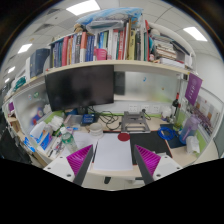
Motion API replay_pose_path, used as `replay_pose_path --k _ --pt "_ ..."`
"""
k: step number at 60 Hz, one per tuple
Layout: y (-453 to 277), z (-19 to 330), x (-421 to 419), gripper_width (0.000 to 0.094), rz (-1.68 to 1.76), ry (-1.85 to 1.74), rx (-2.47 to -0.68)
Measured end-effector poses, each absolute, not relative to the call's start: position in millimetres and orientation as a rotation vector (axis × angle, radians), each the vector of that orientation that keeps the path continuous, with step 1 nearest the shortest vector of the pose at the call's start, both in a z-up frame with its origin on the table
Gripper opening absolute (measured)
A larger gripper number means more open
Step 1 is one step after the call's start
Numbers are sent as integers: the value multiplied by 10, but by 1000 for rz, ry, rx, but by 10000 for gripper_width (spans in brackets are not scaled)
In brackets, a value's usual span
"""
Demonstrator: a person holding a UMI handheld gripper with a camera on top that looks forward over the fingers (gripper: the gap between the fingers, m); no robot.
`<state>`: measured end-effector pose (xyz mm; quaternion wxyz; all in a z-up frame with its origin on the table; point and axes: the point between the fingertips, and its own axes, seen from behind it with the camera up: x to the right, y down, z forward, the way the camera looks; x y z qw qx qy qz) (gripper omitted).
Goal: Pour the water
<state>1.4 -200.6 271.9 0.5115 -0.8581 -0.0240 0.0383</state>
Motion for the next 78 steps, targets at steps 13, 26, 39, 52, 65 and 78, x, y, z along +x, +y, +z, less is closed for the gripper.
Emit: replay_pose_path --k 13,26,39,52,65,78 --pt "-1727 2033 -838 856 275 -179 -1938" --pt "-1325 1271 -1858 861 294 -275 -1872" --pt "-645 958 -2384 858 201 -230 -1837" --pt "-200 871 -2409 549 139 -147 -1804" --pt "-72 871 -2424 335 100 -188 -1768" --pt "76 953 -2578 285 234 -111 -1850"
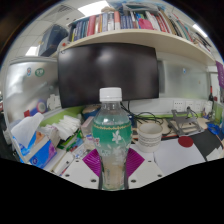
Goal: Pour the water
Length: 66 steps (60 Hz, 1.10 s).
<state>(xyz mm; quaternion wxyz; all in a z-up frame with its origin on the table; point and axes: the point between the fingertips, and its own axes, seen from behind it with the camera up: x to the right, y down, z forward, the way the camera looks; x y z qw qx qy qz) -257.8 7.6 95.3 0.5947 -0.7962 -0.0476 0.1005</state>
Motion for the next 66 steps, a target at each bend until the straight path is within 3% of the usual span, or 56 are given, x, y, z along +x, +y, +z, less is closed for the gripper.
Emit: replay_pose_path --k 7,15,23,38,60,66 --pt "296 1247 -2858 284 480 60 -1881" --pt "556 1493 -3148 284 1031 476 -1887" --pt "726 1858 -3264 285 1521 819 -1754" --pt "1050 2198 -3010 286 1965 1171 -1505" --pt "1348 2093 -2636 285 2218 1483 -1236" --pt "1345 2048 -2652 286 2230 1504 -1241"
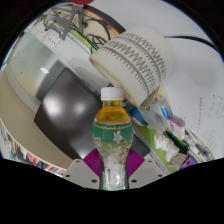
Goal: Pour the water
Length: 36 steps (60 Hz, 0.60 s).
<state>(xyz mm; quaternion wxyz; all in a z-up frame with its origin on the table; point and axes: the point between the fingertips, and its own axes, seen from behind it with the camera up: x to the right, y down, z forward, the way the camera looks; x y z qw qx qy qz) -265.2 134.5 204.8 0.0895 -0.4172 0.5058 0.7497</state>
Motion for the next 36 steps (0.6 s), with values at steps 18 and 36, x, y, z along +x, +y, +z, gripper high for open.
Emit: replay_pose_path --k 18,36 --pt "1094 2385 -2735 287 1806 880 -1652" --pt "1418 2665 -884 285 440 139 -1762"
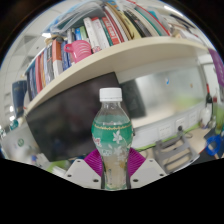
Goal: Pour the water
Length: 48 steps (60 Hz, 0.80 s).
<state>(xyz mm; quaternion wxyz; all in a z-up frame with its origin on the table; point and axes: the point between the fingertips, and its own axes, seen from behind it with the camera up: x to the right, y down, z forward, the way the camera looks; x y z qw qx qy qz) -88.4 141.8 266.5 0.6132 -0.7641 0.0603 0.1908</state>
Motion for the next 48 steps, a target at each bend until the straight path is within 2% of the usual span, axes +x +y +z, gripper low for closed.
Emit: replay_pose_path --k 7,18,23,37,38,39,45,48 --pt "1486 2391 -69 285 111 79 -1751" --pt "1631 1590 427 284 41 10 -1821" --pt "1665 1328 475 285 44 -12 -1824" --pt "1720 869 382 294 107 -64 -1824" --pt "1712 850 376 259 110 -69 -1822" --pt "1738 887 382 295 109 -75 -1797" --pt "1734 888 393 295 101 -88 -1771" --pt "1732 891 404 337 102 -85 -1764"
